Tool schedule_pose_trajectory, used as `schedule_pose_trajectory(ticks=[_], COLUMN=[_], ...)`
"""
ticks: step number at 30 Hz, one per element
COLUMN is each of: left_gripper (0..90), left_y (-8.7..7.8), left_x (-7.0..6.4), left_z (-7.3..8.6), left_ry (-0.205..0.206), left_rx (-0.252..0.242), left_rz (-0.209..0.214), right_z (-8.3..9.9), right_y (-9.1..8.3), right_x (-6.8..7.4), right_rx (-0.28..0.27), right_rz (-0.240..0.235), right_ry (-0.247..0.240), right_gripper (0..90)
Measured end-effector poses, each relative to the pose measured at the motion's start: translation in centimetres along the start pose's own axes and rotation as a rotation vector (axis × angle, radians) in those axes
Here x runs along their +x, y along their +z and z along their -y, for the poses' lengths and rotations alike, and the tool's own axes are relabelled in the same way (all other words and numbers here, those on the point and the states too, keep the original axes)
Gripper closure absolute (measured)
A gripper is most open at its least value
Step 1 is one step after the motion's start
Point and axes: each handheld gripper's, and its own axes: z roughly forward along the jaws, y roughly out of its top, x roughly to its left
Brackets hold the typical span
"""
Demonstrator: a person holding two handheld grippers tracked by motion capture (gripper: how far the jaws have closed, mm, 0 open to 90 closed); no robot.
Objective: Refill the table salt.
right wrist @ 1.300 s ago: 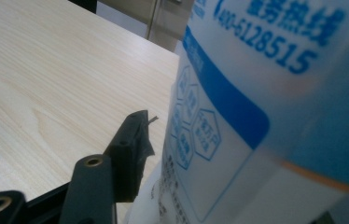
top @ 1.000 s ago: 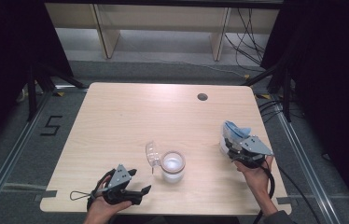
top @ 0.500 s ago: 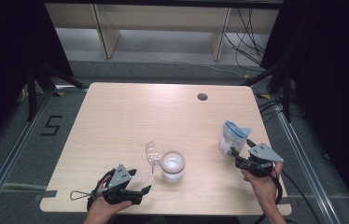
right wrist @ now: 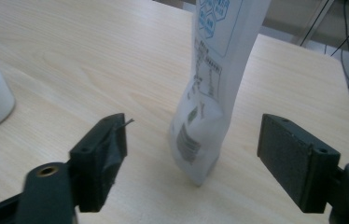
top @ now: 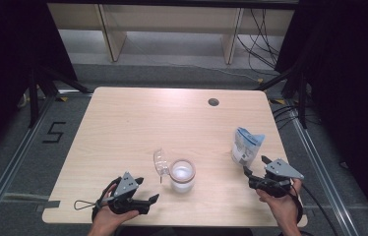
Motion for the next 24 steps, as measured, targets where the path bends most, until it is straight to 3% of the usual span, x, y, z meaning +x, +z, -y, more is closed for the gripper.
schedule_pose_trajectory(ticks=[4, 6, 9, 10, 16, 17, 18, 20, 21, 24], left_gripper=[20.0, 20.0, 20.0, 20.0, 20.0, 20.0, 20.0, 20.0, 20.0, 20.0], left_y=[0.1, 0.0, 0.0, 0.0, 0.2, 0.2, 0.2, 0.1, 0.2, 0.2], left_x=[-0.1, -0.1, 0.0, 0.1, 0.0, 0.1, 0.1, 0.1, 0.0, 0.1], left_z=[0.0, 0.0, 0.0, 0.0, -0.1, -0.1, -0.1, -0.1, 0.0, -0.1], left_ry=[-0.004, 0.001, -0.004, 0.002, -0.009, -0.009, -0.005, 0.002, -0.011, 0.002], left_rx=[0.002, 0.007, 0.004, 0.003, 0.011, 0.007, 0.008, 0.020, 0.010, 0.012], left_rz=[0.000, -0.002, -0.005, -0.002, -0.006, -0.005, -0.009, -0.013, -0.009, 0.000], right_z=[0.3, 0.4, 0.5, 0.6, 0.8, 0.9, 0.9, 1.0, 1.1, 1.3], right_y=[-0.4, -0.6, -1.0, -1.0, -1.3, -1.5, -1.7, -1.7, -1.8, -1.9], right_x=[0.2, 0.5, 1.0, 1.3, 1.7, 1.8, 2.1, 1.9, 2.1, 2.0], right_rx=[0.001, -0.008, -0.001, 0.003, -0.001, 0.006, 0.020, 0.020, 0.032, 0.028], right_rz=[-0.036, -0.080, -0.068, -0.075, -0.119, -0.111, -0.117, -0.118, -0.111, -0.129], right_ry=[0.000, 0.032, 0.004, 0.027, -0.015, -0.006, 0.032, 0.005, 0.028, 0.007], right_gripper=[17.3, 16.9, 16.2, 16.2, 16.0, 16.0, 16.0, 16.0, 16.0, 16.0])
